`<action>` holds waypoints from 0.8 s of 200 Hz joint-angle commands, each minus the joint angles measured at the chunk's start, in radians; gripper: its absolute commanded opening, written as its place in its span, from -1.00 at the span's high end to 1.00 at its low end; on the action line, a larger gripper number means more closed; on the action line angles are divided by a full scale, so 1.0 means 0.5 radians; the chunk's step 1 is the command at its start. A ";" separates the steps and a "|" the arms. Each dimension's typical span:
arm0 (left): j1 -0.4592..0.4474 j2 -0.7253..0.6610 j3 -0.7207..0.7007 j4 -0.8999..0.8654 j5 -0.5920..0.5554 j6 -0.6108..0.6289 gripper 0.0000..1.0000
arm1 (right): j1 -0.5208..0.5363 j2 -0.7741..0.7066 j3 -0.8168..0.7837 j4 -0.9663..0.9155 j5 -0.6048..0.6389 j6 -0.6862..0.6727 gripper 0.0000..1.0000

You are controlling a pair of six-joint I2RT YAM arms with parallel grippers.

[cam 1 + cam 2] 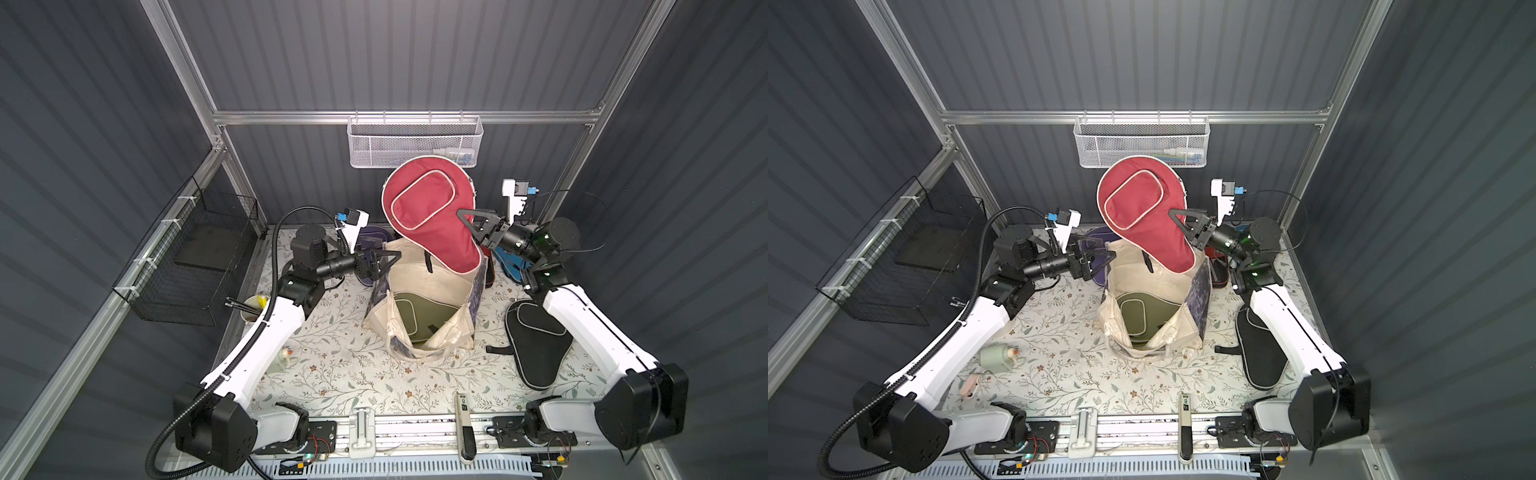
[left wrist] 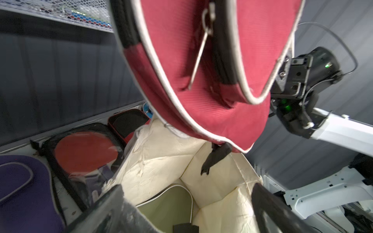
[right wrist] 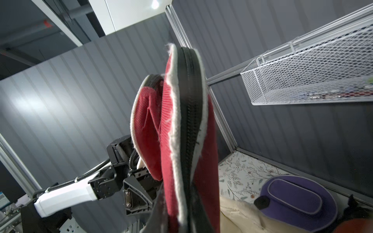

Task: Remove the ping pong set from the canvas bag
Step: Pick up the ping pong set from the canvas bag.

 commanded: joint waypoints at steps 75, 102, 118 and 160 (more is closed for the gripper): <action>-0.009 0.264 -0.083 1.133 0.242 -0.637 -0.99 | 0.277 0.331 0.055 1.130 0.310 0.496 1.00; -0.010 0.338 -0.049 1.184 0.251 -0.635 -0.99 | 0.384 0.448 0.105 1.229 0.374 0.519 1.00; -0.010 0.346 -0.043 1.305 0.257 -0.684 -0.99 | 0.463 0.512 0.143 1.215 0.397 0.493 1.00; -0.007 0.254 0.027 1.144 0.226 -0.588 1.00 | 0.558 0.565 0.114 1.082 0.471 0.372 1.00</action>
